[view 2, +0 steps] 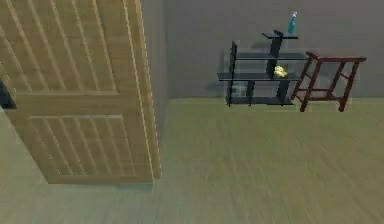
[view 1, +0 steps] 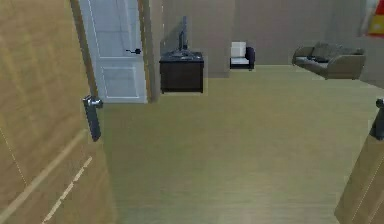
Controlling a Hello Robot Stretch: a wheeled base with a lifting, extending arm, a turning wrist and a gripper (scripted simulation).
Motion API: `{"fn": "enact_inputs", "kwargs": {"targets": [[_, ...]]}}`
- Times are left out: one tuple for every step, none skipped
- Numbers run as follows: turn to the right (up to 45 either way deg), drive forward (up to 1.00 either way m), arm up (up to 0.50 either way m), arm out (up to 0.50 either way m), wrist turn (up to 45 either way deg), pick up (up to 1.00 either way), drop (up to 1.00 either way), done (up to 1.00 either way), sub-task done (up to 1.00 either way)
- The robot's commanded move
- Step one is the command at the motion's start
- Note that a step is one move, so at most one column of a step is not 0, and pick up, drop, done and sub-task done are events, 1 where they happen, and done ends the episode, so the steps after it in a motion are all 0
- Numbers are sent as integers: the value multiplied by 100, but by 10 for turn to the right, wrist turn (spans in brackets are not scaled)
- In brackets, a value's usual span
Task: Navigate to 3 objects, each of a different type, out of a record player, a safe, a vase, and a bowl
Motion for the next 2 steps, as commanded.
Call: {"fn": "enact_inputs", "kwargs": {"targets": [[0,100,0,0,0,0,0,0,0],[0,35,0,0,0,0,0,0,0]]}}
